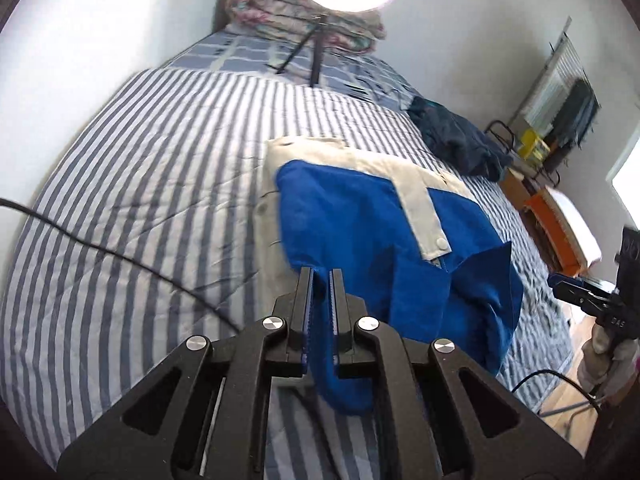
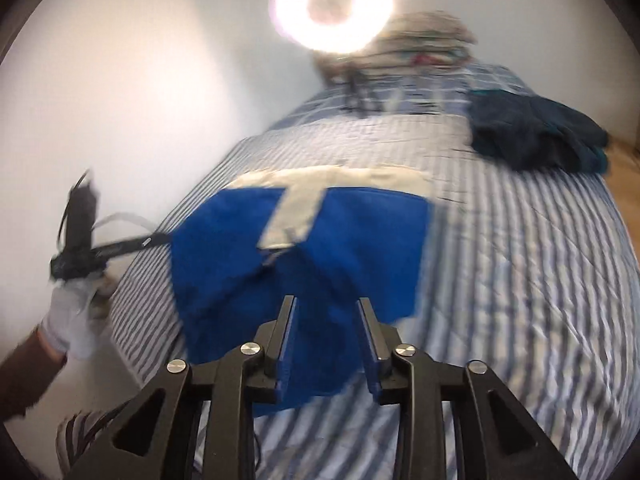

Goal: Fold large clothes
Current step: 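Fold the blue collar end over the folded hem with both tools, then open both tools and smooth the folded bundle flat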

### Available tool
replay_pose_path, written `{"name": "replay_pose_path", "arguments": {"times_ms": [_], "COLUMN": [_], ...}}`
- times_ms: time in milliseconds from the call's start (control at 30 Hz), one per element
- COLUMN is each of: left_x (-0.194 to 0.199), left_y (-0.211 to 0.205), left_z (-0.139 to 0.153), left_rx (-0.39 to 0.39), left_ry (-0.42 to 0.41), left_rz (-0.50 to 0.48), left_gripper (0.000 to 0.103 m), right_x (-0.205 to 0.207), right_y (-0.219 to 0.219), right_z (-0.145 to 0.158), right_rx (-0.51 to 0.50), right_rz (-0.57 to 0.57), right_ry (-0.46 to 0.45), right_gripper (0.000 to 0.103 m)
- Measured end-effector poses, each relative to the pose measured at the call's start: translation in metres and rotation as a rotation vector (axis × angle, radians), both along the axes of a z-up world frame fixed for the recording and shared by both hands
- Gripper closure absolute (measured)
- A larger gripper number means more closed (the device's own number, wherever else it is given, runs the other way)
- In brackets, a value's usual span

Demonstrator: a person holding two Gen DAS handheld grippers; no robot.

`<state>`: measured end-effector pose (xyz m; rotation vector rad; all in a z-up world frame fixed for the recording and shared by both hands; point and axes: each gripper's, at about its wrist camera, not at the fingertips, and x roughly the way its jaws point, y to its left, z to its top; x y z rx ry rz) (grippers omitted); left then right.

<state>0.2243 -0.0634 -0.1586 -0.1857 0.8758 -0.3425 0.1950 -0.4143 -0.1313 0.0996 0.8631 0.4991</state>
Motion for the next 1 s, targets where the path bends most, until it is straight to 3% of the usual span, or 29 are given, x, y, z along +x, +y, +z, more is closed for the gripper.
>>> {"name": "replay_pose_path", "arguments": {"times_ms": [267, 367, 467, 533, 667, 733, 867, 1000], "left_x": [0.008, 0.022, 0.046, 0.064, 0.103, 0.116, 0.131, 0.131], "left_y": [0.002, 0.008, -0.003, -0.015, -0.036, -0.038, -0.040, -0.040], "left_z": [0.029, 0.044, 0.049, 0.047, 0.025, 0.011, -0.023, -0.056], "left_rx": [0.040, 0.052, 0.070, 0.069, 0.053, 0.047, 0.122, 0.137], "left_ry": [-0.067, -0.087, -0.097, -0.090, -0.024, 0.011, 0.046, 0.083], "left_rz": [0.029, 0.028, 0.018, 0.002, 0.000, 0.012, 0.029, 0.018], "left_gripper": [0.100, 0.100, 0.100, 0.100, 0.095, 0.095, 0.095, 0.094], "right_x": [0.036, 0.058, 0.057, 0.059, 0.084, 0.102, 0.141, 0.167], "right_y": [0.052, 0.052, 0.048, 0.042, 0.032, 0.030, 0.033, 0.036], "right_z": [-0.026, -0.052, -0.042, -0.024, 0.004, 0.003, -0.016, -0.053], "right_rx": [-0.115, -0.166, -0.177, -0.131, -0.093, -0.089, -0.139, -0.170], "right_rz": [0.059, 0.032, 0.049, 0.042, 0.005, -0.012, -0.063, -0.062], "right_ry": [0.014, 0.139, 0.130, 0.104, 0.040, 0.035, 0.043, 0.149], "right_gripper": [0.076, 0.076, 0.077, 0.077, 0.075, 0.075, 0.074, 0.074]}}
